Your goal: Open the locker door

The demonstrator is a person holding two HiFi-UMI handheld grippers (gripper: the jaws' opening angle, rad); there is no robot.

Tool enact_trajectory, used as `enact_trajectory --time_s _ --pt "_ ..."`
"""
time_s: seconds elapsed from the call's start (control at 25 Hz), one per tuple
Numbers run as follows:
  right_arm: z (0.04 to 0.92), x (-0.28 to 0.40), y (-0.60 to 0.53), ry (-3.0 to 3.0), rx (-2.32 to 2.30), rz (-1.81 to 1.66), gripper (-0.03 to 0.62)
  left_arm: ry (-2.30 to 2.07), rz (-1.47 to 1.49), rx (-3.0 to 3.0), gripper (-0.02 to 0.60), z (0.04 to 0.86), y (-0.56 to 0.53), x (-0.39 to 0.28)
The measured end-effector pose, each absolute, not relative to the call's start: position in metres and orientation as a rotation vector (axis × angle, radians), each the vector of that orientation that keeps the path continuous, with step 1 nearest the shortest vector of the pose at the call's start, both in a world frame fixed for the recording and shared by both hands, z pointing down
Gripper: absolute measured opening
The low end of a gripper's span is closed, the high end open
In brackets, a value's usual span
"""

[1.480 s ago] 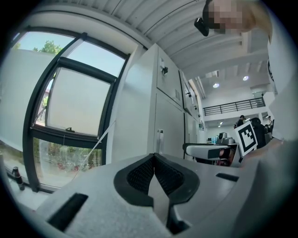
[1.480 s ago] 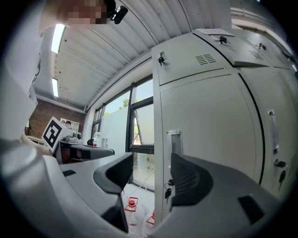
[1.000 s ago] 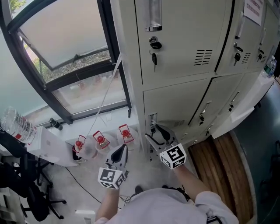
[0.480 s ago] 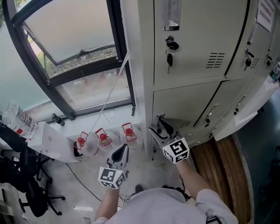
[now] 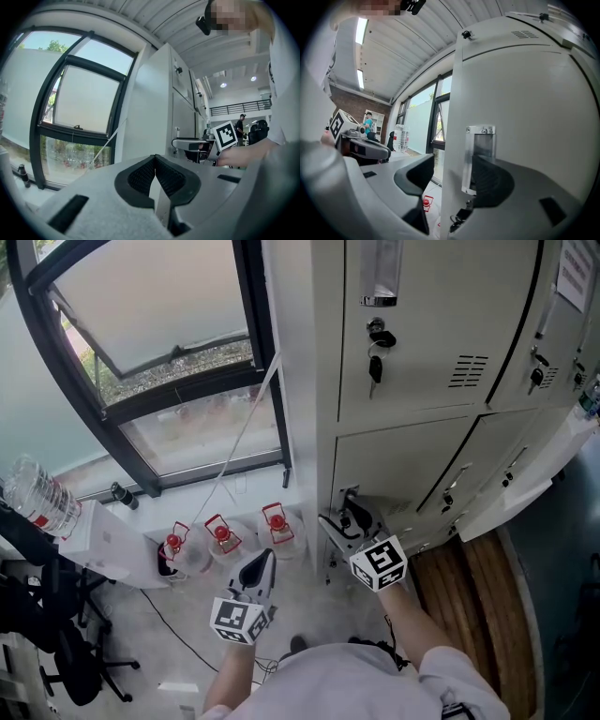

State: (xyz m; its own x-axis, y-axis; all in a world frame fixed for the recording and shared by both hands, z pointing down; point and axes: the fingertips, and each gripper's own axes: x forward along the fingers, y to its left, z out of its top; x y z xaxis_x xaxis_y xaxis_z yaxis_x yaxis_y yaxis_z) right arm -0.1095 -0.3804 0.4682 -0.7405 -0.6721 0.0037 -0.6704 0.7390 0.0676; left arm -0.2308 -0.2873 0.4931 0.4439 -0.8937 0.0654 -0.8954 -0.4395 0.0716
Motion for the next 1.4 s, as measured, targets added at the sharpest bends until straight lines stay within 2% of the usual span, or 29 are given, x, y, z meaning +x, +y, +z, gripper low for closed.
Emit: enact_trajectory --time_s 0.72,1.04,1.4 --pt "0.468 -0.09 -0.347 -2.887 1.183 -0.053 0.221 -1.558 0.001 2.631 0.008 0.486 -0.278 -0.223" --pt "0.468 -0.066 -0.331 -2.872 1.24 -0.011 0.111 -1.512 0.007 2.674 0.008 0.48 -0.273 -0.212" --pt "0.469 -0.048 -0.308 -2.851 1.289 -0.019 0.107 -1.389 0.019 2.737 0.008 0.482 -0.271 -0.186"
